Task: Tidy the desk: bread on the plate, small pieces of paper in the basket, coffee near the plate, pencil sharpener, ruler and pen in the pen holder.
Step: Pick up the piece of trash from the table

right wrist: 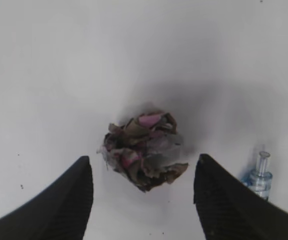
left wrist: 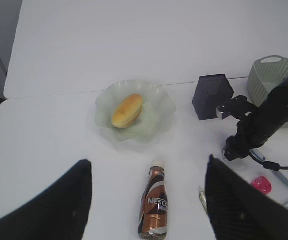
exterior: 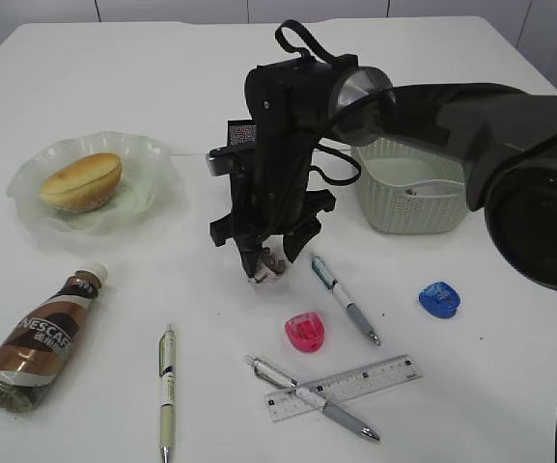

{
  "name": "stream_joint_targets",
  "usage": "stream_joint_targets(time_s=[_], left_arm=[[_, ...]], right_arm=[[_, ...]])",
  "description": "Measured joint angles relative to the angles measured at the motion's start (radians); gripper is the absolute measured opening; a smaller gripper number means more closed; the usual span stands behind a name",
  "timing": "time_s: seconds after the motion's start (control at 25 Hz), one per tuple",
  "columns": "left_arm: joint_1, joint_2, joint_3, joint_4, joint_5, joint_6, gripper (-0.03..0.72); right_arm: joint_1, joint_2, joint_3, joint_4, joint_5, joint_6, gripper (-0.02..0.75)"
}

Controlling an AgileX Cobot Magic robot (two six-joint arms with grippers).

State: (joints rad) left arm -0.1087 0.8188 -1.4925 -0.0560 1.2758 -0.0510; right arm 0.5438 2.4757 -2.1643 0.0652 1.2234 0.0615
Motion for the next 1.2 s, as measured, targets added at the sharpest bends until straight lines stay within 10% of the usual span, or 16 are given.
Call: stream_joint_targets(time_s=[1.2], left_arm=[[0.000,0.000,0.000,0.000,0.001,-0.002,0.513]], right_arm=[[0.000,0.026,0.000,0.000,-0.079,0.000,0.467]])
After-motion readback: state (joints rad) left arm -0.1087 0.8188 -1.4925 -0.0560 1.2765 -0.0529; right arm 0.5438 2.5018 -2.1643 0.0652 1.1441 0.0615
